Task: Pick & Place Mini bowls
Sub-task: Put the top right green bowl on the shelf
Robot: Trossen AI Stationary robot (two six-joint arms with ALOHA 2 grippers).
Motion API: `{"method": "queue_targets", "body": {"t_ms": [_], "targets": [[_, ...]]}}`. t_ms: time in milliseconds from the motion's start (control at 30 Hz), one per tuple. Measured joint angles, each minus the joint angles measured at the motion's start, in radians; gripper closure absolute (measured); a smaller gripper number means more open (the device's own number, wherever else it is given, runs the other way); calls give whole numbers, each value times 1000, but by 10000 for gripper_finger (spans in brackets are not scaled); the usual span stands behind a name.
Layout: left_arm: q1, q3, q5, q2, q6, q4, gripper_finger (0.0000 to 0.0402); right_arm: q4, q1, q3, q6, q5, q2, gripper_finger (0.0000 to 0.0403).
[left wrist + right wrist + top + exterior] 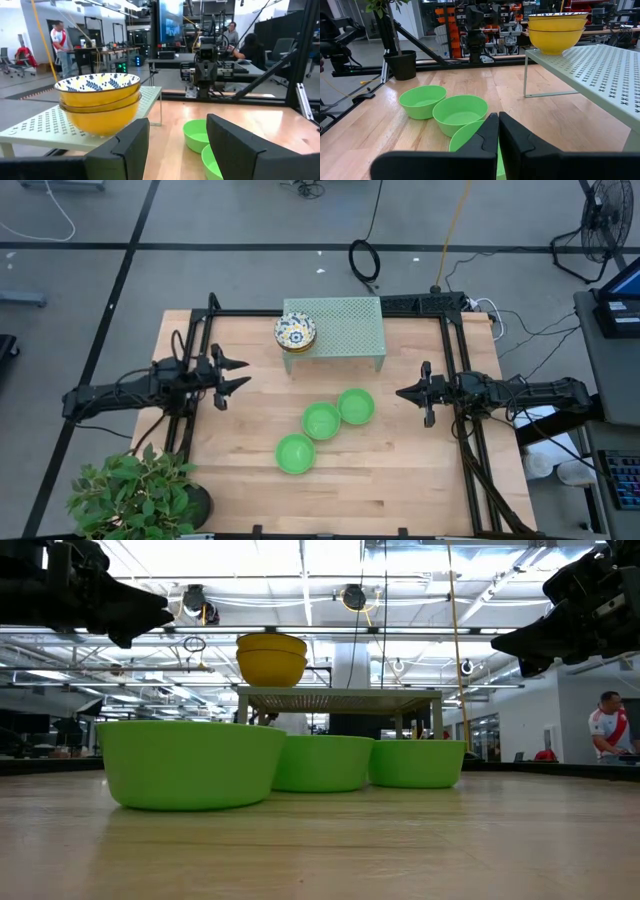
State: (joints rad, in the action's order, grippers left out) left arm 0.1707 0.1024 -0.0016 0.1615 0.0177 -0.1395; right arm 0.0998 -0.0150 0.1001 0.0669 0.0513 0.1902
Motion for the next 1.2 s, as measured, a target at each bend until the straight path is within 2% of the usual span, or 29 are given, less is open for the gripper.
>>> {"method": "queue_targets", "body": {"t_ms": [333, 600, 767, 1033, 1100, 1200], "targets": [[0, -4, -69, -70, -21, 86, 199, 0, 0, 0, 0, 0, 0, 403], [-34, -60, 97, -71, -25, 79, 199, 0, 0, 0, 0, 0, 0, 403], [-98, -78, 135, -71, -40, 3, 199, 0, 0, 0, 0, 0, 0, 403], [-243, -79, 179, -71, 81, -46, 199, 0, 0, 0, 0, 0, 0, 403], [-269, -79, 176, -71, 105, -45, 199, 0, 0, 0, 0, 0, 0, 403], [-288, -79, 88, -71, 100, -45, 199, 0, 0, 0, 0, 0, 0, 403]]}}
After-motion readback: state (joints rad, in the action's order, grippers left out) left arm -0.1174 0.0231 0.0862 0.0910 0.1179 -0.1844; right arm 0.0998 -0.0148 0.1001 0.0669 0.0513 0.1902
